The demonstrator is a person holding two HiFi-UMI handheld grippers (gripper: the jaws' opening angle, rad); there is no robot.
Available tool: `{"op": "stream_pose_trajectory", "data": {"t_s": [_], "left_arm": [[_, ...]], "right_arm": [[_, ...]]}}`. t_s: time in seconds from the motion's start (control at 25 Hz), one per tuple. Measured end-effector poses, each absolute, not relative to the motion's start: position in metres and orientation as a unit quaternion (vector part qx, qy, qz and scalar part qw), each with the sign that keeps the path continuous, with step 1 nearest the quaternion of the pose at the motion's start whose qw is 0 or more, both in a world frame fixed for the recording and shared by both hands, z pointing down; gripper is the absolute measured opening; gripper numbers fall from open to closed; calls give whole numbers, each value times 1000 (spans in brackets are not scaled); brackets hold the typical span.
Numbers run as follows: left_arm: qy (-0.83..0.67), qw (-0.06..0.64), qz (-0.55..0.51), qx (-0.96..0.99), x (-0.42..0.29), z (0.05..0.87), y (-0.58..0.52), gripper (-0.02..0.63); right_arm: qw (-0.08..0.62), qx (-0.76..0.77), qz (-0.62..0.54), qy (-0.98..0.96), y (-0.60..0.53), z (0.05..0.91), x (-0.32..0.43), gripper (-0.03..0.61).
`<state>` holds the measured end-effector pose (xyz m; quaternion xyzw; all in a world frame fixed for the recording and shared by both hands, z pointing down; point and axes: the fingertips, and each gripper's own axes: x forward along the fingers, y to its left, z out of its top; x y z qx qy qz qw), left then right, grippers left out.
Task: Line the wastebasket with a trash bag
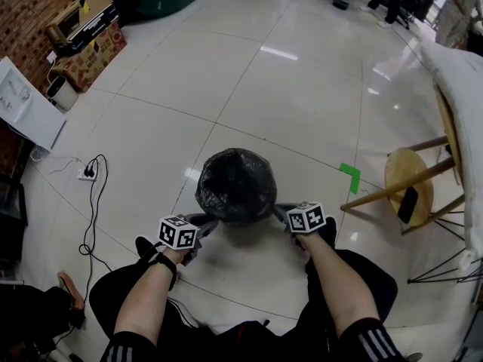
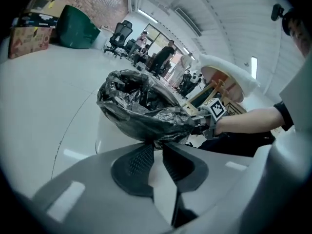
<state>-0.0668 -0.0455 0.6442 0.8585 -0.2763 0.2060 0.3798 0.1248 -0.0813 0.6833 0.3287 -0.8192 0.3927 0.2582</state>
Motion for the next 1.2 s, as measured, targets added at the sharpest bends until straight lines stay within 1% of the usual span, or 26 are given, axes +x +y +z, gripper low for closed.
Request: {"op": "stream_pose_trajectory", "data": {"t_s": [0.04, 0.08, 0.28, 0.44, 0.48, 0.52, 0.56, 0.6, 0.64, 0.72, 0.88, 1.0, 1.08, 1.2], "left_arm": [[-281, 374, 212, 858, -68, 646, -46, 17], [-284, 370, 222, 856, -69, 649, -45, 1], [-300, 358, 293, 834, -78, 675, -39, 1], [-325, 359, 302, 821, -88, 685, -49, 0], [-327, 362, 301, 820, -90, 686, -51, 24], [-324, 367, 300, 818, -91, 687, -52, 61], [-319, 375, 302, 817, -93, 688, -52, 116], [-312, 381, 306, 815, -95, 690, -50, 155], [-305, 384, 312, 814, -99, 692, -47, 172], [-301, 379, 329, 811, -109, 691, -45, 186], [-325, 360, 343, 804, -143, 679, -66, 190], [-364, 353, 316, 802, -170, 656, -96, 189], [-392, 327, 283, 812, -178, 625, -124, 189], [-393, 248, 259, 847, -160, 569, -166, 182]], "right_arm": [[258, 327, 392, -820, -81, 683, 124, 6], [260, 326, 391, -821, -81, 684, 123, 6], [276, 334, 388, -814, -79, 695, 125, 6], [271, 338, 392, -812, -81, 698, 125, 6], [265, 337, 396, -812, -81, 697, 124, 10], [259, 335, 403, -812, -81, 695, 125, 25], [255, 330, 410, -811, -79, 694, 125, 96], [255, 324, 415, -811, -78, 693, 127, 131], [257, 319, 418, -811, -76, 691, 131, 143], [259, 316, 420, -810, -75, 686, 143, 171], [255, 315, 419, -813, -89, 664, 173, 179], [281, 305, 403, -816, -93, 659, 181, 182], [285, 314, 399, -813, -97, 662, 182, 183], [276, 322, 401, -812, -103, 673, 169, 183]]}}
